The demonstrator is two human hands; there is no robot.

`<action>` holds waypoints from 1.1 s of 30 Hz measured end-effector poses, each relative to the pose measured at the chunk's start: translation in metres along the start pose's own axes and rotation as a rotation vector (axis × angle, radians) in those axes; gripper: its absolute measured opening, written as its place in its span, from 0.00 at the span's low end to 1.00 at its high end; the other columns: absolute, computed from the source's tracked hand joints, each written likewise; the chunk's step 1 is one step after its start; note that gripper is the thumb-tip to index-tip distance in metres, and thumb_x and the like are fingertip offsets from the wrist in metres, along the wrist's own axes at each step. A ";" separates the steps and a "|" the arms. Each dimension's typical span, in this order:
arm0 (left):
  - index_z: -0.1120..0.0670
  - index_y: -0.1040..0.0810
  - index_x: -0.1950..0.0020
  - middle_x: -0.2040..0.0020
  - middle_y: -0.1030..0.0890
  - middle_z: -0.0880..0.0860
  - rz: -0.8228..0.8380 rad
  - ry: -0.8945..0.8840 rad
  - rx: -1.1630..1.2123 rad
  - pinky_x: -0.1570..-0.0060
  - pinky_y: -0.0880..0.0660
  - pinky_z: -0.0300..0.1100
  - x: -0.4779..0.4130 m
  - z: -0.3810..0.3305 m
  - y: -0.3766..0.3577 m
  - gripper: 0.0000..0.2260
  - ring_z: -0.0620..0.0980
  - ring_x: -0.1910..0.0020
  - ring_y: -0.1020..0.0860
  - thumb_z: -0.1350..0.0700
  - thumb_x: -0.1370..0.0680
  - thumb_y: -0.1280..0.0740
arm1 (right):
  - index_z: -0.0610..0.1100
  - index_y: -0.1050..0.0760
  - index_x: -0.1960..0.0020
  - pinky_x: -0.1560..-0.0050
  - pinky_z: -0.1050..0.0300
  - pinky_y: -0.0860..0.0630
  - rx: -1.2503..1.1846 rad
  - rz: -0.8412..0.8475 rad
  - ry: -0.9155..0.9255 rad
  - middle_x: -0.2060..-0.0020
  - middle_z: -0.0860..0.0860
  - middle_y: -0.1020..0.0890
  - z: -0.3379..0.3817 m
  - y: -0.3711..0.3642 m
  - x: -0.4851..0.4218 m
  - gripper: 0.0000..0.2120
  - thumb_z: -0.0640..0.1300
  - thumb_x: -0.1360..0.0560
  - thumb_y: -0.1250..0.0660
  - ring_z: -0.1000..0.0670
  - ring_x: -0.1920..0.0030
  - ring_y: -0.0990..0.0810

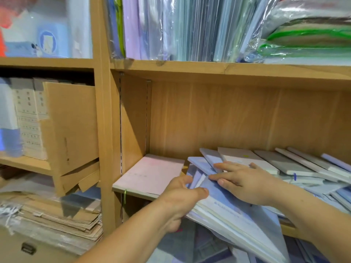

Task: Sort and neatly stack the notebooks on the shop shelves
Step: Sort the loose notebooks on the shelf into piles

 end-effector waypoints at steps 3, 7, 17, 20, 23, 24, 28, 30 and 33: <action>0.56 0.21 0.41 0.51 0.13 0.58 -0.081 -0.012 0.097 0.49 0.19 0.49 0.025 -0.001 0.038 0.20 0.56 0.53 0.14 0.59 0.30 0.21 | 0.76 0.38 0.28 0.23 0.36 0.46 0.021 0.043 -0.015 0.22 0.72 0.49 -0.002 -0.003 0.001 0.19 0.65 0.16 0.54 0.60 0.20 0.48; 0.56 0.21 0.37 0.50 0.13 0.58 -0.137 -0.027 0.129 0.47 0.18 0.49 0.071 -0.007 0.086 0.20 0.57 0.51 0.14 0.61 0.27 0.22 | 0.77 0.36 0.30 0.28 0.45 0.34 0.044 0.049 -0.037 0.22 0.73 0.47 -0.001 -0.005 -0.005 0.17 0.65 0.17 0.50 0.59 0.23 0.38; 0.60 0.17 0.44 0.53 0.13 0.61 -0.254 -0.231 0.202 0.68 0.19 0.43 0.105 -0.046 0.169 0.08 0.56 0.60 0.14 0.62 0.22 0.28 | 0.50 0.28 0.61 0.59 0.48 0.28 -0.339 -0.489 -0.065 0.66 0.52 0.21 0.057 0.038 0.001 0.22 0.60 0.16 0.48 0.45 0.58 0.22; 0.59 0.21 0.36 0.51 0.13 0.59 -0.321 -0.262 0.251 0.63 0.19 0.45 0.072 -0.037 0.185 0.15 0.57 0.55 0.13 0.59 0.22 0.27 | 0.53 0.26 0.50 0.51 0.53 0.27 -0.554 -0.410 -0.090 0.58 0.54 0.21 0.090 0.027 -0.004 0.21 0.67 0.19 0.48 0.48 0.53 0.22; 0.56 0.20 0.39 0.51 0.12 0.57 -0.302 -0.256 0.220 0.61 0.18 0.44 0.037 -0.027 0.191 0.11 0.54 0.55 0.13 0.57 0.21 0.27 | 0.47 0.27 0.31 0.39 0.52 0.26 -0.765 -0.257 -0.179 0.41 0.49 0.21 0.105 0.005 -0.012 0.34 0.72 0.23 0.43 0.48 0.40 0.22; 0.56 0.20 0.41 0.51 0.12 0.56 -0.309 -0.247 0.172 0.61 0.17 0.43 0.026 -0.023 0.191 0.10 0.52 0.56 0.13 0.56 0.21 0.27 | 0.46 0.33 0.24 0.33 0.50 0.28 -0.794 -0.233 -0.200 0.31 0.49 0.25 0.108 -0.002 -0.013 0.40 0.72 0.25 0.40 0.47 0.32 0.26; 0.59 0.20 0.43 0.50 0.14 0.54 -0.467 -0.235 -0.283 0.60 0.18 0.43 0.004 -0.011 0.198 0.14 0.49 0.54 0.16 0.51 0.22 0.26 | 0.46 0.41 0.19 0.27 0.53 0.33 -0.840 -0.164 -0.164 0.21 0.53 0.36 0.117 -0.030 -0.024 0.51 0.68 0.32 0.26 0.51 0.23 0.35; 0.55 0.19 0.40 0.49 0.14 0.48 -0.343 -0.290 -0.413 0.52 0.17 0.44 0.001 -0.004 0.201 0.16 0.46 0.51 0.16 0.47 0.23 0.26 | 0.47 0.40 0.19 0.28 0.58 0.35 -0.737 -0.166 -0.130 0.22 0.54 0.35 0.119 -0.039 -0.029 0.53 0.67 0.35 0.22 0.52 0.24 0.34; 0.47 0.24 0.29 0.39 0.17 0.41 -0.050 -0.321 -0.512 0.39 0.22 0.42 0.008 0.012 0.205 0.29 0.41 0.40 0.19 0.41 0.27 0.23 | 0.49 0.37 0.20 0.30 0.60 0.34 -0.657 -0.181 -0.104 0.23 0.55 0.32 0.120 -0.044 -0.034 0.53 0.68 0.38 0.21 0.53 0.25 0.33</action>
Point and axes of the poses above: each hand's wrist, its own x-axis away from the middle knuckle, its own y-axis out of the back of the hand, z = x × y, the point moved 8 cm from there along -x, towards the middle knuckle
